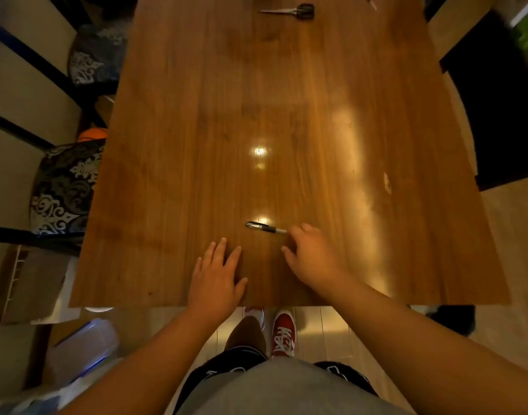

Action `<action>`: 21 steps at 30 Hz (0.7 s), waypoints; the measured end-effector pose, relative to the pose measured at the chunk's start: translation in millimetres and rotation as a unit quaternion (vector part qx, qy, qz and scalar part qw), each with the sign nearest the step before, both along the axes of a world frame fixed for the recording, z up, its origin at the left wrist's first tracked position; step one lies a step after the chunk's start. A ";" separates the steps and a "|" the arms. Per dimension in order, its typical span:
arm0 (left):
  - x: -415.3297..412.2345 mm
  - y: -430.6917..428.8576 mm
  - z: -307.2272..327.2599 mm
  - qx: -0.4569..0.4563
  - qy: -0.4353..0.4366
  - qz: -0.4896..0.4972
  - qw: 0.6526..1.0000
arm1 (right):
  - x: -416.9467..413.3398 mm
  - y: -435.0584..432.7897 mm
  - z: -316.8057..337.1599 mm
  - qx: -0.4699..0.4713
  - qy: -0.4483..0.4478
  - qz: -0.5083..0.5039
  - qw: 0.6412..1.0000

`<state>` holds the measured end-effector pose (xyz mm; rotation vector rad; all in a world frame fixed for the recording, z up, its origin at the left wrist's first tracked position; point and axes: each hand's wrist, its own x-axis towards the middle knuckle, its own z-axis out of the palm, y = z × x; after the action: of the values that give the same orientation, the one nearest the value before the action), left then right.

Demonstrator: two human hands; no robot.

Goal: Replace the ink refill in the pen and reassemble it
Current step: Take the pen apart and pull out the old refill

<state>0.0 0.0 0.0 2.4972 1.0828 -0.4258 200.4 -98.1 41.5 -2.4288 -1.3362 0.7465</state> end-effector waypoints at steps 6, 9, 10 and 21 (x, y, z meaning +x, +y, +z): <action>14.3 16.1 -6.9 0.045 -0.008 -0.033 0.998 | 7.5 37.2 -10.5 -0.008 -0.099 0.028 0.995; 18.6 18.4 -5.5 0.062 -0.007 -0.028 0.998 | 6.9 45.6 -16.5 -0.020 -0.100 0.051 0.993; 19.8 18.5 -4.2 0.063 -0.008 -0.028 0.998 | 6.6 47.0 -18.0 -0.019 -0.099 0.056 0.993; 37.0 27.1 34.3 -0.142 -0.103 0.061 0.983 | 5.4 13.2 1.4 -0.023 0.080 0.029 0.996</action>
<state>37.0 27.1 34.3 2.1588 1.0075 -0.2585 205.8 -84.9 42.9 -2.3182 -1.3469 0.9749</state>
